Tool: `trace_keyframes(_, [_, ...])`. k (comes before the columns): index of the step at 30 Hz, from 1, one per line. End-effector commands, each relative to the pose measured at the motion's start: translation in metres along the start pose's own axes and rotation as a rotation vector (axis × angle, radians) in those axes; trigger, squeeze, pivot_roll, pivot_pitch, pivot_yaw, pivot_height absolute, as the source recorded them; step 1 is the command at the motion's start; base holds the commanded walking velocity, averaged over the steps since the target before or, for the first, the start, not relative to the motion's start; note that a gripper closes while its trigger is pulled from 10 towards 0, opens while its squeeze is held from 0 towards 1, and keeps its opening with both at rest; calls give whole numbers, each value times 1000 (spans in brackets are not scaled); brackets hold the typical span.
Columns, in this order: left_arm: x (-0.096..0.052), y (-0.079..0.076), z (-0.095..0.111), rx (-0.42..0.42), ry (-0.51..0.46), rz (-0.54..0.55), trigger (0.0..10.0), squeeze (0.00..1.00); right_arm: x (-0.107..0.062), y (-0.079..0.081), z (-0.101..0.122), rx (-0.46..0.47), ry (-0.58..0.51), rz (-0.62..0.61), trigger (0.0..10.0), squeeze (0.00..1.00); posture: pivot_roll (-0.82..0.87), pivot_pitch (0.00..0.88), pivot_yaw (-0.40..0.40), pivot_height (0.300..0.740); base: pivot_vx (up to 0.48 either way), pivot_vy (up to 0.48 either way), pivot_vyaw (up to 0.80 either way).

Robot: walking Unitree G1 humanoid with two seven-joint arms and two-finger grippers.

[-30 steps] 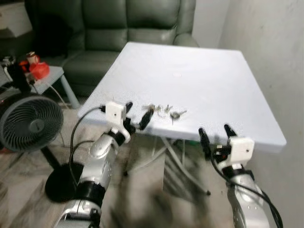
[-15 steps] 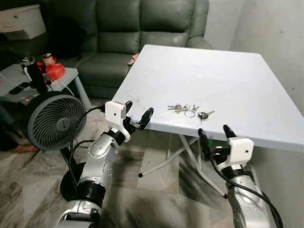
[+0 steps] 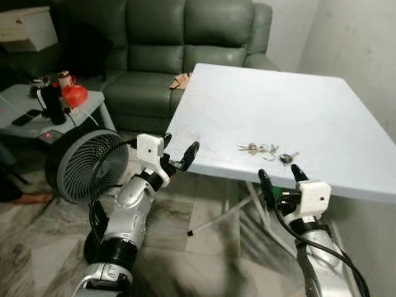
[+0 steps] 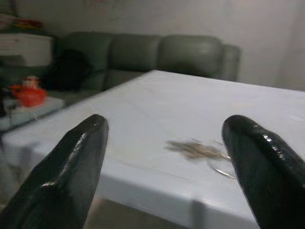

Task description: Hang keys on a hook

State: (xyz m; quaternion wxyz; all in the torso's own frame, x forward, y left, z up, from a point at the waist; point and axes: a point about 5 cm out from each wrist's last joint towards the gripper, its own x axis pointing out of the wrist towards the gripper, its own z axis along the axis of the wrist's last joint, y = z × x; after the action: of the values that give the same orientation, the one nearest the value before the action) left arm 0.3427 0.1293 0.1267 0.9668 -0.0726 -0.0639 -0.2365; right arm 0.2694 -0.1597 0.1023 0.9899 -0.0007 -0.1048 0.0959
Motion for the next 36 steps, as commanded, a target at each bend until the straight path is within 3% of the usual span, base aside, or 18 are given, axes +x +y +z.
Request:
trace_keyframes(1, [7, -7, 6, 4, -22, -23, 10000, 0, -2, -7, 2, -14, 1, -10, 10000, 0, -65, 18, 9, 740, 461, 0, 0])
trace_keyframes(7, [7, -7, 6, 4, -23, -22, 10000, 0, -2, -7, 2, -15, 4, -8, 10000, 0, -65, 18, 8, 740, 464, 0, 0])
trace_keyframes(12, [6, -10, 5, 5, -35, -32, 10000, 0, -1, -7, 1, -26, 14, -14, 10000, 0, -62, 19, 5, 740, 0, 0, 0])
trace_keyframes(22, [5, -19, 3, 90, -41, -74, 10000, 0, 1, -9, -2, -31, 48, -41, 10000, 0, -56, 17, -1, 740, 0, 0, 0])
trace_keyframes(31, [-5, -45, -12, 157, -2, -253, 10000, 0, 1, -22, -8, -84, 135, -195, 10000, 0, -58, 15, -11, 740, 0, 0, 0])
trace_keyframes(36, [-7, -48, -14, 154, 2, -266, 10000, 0, -3, -28, -12, -105, 172, -240, 10000, 0, -61, 18, -13, 740, 0, 0, 0])
